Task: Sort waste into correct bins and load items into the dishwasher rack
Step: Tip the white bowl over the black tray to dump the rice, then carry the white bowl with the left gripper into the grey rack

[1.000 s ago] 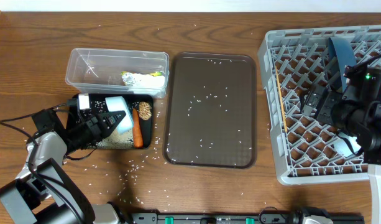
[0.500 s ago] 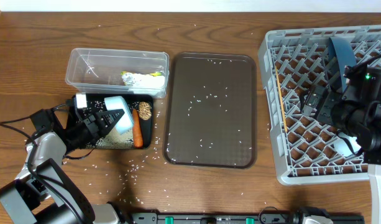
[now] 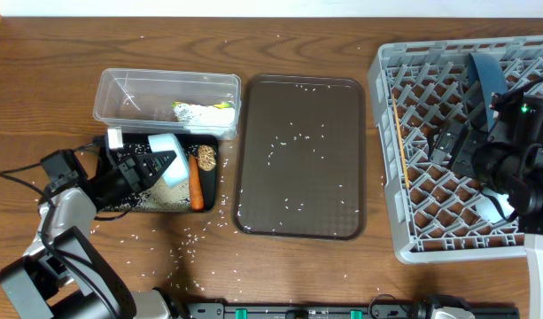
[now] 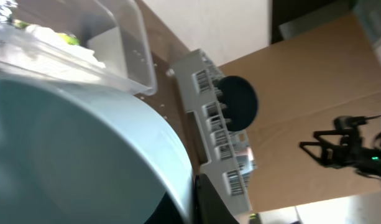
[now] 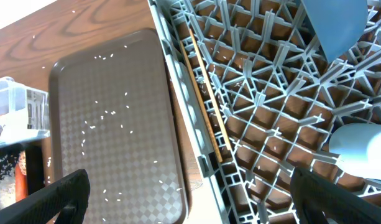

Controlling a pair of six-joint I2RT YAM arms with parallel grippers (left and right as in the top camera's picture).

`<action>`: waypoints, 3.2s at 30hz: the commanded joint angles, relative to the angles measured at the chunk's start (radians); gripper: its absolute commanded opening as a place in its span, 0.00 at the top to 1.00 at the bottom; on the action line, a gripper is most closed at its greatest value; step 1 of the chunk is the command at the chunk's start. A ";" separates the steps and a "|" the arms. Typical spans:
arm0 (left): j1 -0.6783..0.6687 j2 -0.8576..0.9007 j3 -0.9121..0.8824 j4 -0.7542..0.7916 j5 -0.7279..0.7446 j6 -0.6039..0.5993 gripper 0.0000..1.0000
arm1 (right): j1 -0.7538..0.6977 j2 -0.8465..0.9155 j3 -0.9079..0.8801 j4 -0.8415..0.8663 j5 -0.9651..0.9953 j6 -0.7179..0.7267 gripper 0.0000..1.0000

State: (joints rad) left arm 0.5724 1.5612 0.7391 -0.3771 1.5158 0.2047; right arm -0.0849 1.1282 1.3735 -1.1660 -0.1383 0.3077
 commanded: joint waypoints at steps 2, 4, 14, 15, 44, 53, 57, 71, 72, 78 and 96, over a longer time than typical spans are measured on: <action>-0.037 -0.023 0.012 0.006 0.056 -0.068 0.94 | -0.013 -0.003 0.005 0.003 -0.001 0.013 0.01; -0.091 -0.034 0.024 0.005 0.056 -0.097 0.94 | -0.013 -0.002 0.005 0.007 0.000 0.013 0.01; -0.576 -0.101 0.095 0.755 -0.221 -0.683 0.94 | -0.015 -0.003 0.005 0.021 0.054 0.013 0.01; -0.622 -0.097 0.095 0.884 -0.274 -0.775 0.94 | -0.015 -0.003 0.005 0.019 0.088 0.015 0.01; -1.291 0.662 0.735 1.439 -0.726 -1.376 0.94 | -0.266 -0.002 0.005 -0.012 0.239 0.152 0.01; -1.293 0.796 0.736 1.607 -0.742 -1.571 0.91 | -0.266 -0.002 0.005 -0.018 0.239 0.152 0.01; -1.286 0.796 0.736 1.591 -0.738 -1.567 0.70 | -0.266 -0.002 0.005 -0.020 0.240 0.151 0.01; -1.160 0.789 0.736 1.431 -0.577 -1.469 0.02 | -0.266 -0.003 0.005 -0.014 0.237 0.151 0.01; -1.147 0.787 0.736 1.404 -0.566 -1.463 0.02 | -0.266 -0.003 0.005 -0.013 0.234 0.147 0.01; -1.058 0.749 0.736 1.344 -0.488 -1.442 0.02 | -0.265 -0.018 0.005 0.015 0.097 0.046 0.01; -0.797 -0.198 0.736 -0.445 -1.230 -0.411 0.02 | -0.109 -0.256 0.006 0.053 -0.441 -0.246 0.01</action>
State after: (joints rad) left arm -0.2737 1.4719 1.4693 -0.7372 0.5621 -0.4068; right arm -0.2417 0.9348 1.3724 -1.1229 -0.5220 0.1158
